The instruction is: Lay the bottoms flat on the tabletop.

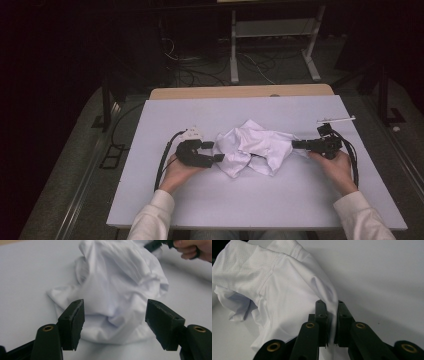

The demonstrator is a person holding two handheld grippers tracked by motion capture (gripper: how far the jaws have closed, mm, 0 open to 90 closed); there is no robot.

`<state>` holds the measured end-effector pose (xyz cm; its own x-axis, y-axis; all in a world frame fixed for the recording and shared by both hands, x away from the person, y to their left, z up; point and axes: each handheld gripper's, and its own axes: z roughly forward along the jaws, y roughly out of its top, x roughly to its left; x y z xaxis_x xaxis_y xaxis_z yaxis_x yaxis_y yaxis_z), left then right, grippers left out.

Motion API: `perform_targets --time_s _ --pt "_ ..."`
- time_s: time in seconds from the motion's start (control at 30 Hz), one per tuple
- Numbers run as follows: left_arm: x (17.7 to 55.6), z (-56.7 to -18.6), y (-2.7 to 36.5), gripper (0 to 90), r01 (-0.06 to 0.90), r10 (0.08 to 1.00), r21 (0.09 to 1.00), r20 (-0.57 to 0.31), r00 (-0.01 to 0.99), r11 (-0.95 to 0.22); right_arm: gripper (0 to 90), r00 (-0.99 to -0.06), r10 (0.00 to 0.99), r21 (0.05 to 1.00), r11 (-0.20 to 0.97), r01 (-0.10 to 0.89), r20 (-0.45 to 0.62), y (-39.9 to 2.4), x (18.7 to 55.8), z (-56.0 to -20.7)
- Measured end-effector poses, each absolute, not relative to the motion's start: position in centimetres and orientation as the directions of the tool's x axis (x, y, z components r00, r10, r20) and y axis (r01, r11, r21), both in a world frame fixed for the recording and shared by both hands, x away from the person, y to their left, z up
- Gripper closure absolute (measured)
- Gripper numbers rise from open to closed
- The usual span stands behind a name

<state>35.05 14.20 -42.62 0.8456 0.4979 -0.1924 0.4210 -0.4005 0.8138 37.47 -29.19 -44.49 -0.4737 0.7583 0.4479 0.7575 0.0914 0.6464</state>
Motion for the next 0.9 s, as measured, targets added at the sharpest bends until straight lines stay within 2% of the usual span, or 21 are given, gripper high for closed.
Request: perform_targets --time_s 0.2,0.27,0.33,0.43,0.5,0.7,0.9 --pt "34.4 -43.5 12.7 29.2 0.383 0.456 0.784 -0.144 0.878 -0.489 80.9 -0.475 0.756 0.650 0.087 0.755 0.450 -29.2 37.4 -44.5" --pt "34.2 -44.0 11.8 32.4 0.361 0.437 0.766 -0.116 0.892 -0.532 80.9 -0.472 0.755 0.649 0.081 0.756 0.455 -29.1 37.4 -44.6" --pt "34.1 -44.7 10.4 41.9 0.336 0.421 0.725 -0.069 0.904 -0.602 80.9 -0.473 0.755 0.653 0.079 0.754 0.455 -29.1 37.4 -44.5" --pt "33.9 -45.1 9.1 67.7 0.306 0.401 0.687 -0.023 0.916 -0.660 80.8 -0.477 0.750 0.661 0.073 0.747 0.458 -29.0 37.3 -44.3" --pt "34.1 -44.5 8.9 84.1 0.309 0.391 0.699 -0.046 0.919 -0.645 80.7 -0.484 0.746 0.674 0.064 0.736 0.457 -28.9 37.2 -43.9" --pt "33.6 -42.7 10.2 86.3 0.295 0.390 0.737 -0.046 0.920 -0.609 80.7 -0.512 0.727 0.709 0.048 0.703 0.458 -28.0 37.2 -42.8" --pt "31.9 -40.1 12.7 86.5 0.280 0.394 0.782 -0.048 0.918 -0.557 80.7 -0.593 0.688 0.746 0.113 0.656 0.417 -25.5 37.3 -40.6"
